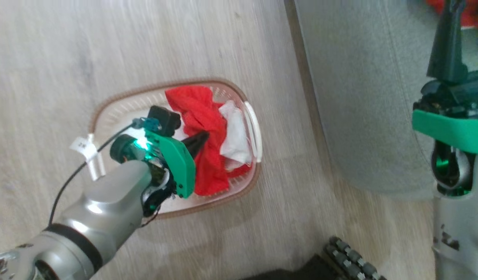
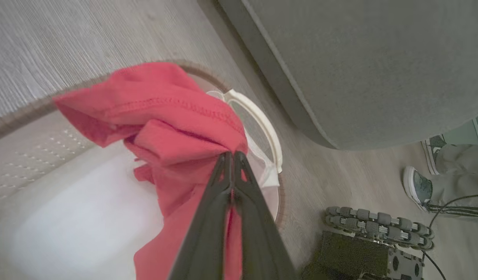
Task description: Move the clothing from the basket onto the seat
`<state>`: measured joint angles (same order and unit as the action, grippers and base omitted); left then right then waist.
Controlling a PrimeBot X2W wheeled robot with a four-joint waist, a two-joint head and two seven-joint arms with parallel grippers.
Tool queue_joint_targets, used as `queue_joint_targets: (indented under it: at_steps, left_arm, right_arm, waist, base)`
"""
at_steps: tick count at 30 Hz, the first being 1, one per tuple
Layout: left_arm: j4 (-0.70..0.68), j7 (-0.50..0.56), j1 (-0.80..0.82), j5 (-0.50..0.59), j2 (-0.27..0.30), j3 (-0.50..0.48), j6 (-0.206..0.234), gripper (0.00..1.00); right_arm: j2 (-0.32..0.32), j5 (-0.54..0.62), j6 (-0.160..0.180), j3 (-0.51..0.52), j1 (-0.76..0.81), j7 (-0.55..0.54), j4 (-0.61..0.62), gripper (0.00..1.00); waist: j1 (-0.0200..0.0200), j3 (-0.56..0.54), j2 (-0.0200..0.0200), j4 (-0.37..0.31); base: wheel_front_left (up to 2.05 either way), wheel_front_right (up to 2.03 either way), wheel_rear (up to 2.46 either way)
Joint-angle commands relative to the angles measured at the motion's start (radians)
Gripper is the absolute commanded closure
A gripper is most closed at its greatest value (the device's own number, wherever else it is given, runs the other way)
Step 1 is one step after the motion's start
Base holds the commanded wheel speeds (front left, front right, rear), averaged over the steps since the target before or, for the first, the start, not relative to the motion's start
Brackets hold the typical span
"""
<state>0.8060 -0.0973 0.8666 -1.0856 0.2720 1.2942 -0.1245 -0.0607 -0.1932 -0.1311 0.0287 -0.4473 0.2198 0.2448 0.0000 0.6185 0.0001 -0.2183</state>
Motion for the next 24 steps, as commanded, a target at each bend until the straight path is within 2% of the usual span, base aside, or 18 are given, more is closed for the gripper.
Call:
queue_joint_targets:
  at_steps: [1,13,18,24]
  left_arm:
    - [-0.029,-0.025,-0.012,0.009,0.001,-0.015,-0.006,1.00]
    - [-0.083,-0.132,-0.086,0.015,-0.025,-0.018,-0.006,1.00]
    - [-0.102,-0.153,-0.095,0.025,-0.027,-0.035,-0.006,1.00]
    - [-0.178,-0.163,-0.104,0.059,-0.016,-0.083,0.020,1.00]
  right_arm:
    - [0.010,0.009,0.000,-0.007,0.028,-0.010,0.026,0.00]
    - [-0.029,-0.027,0.000,0.020,0.156,-0.043,-0.011,0.00]
    - [-0.040,-0.041,0.000,0.018,0.196,-0.054,-0.019,0.00]
    - [-0.056,-0.062,0.000,0.014,0.249,-0.067,-0.030,0.00]
  waist:
    - [0.0000,-0.096,-0.0001,0.051]
    - [0.0000,-0.333,-0.0001,0.133]
    - [0.0000,-0.397,-0.0001,0.155]
    - [0.0000,-0.479,-0.0001,0.183]
  base:
    - [0.00,0.00,0.00]
    - [0.00,0.00,0.00]
    - [0.00,0.00,0.00]
    - [0.00,0.00,0.00]
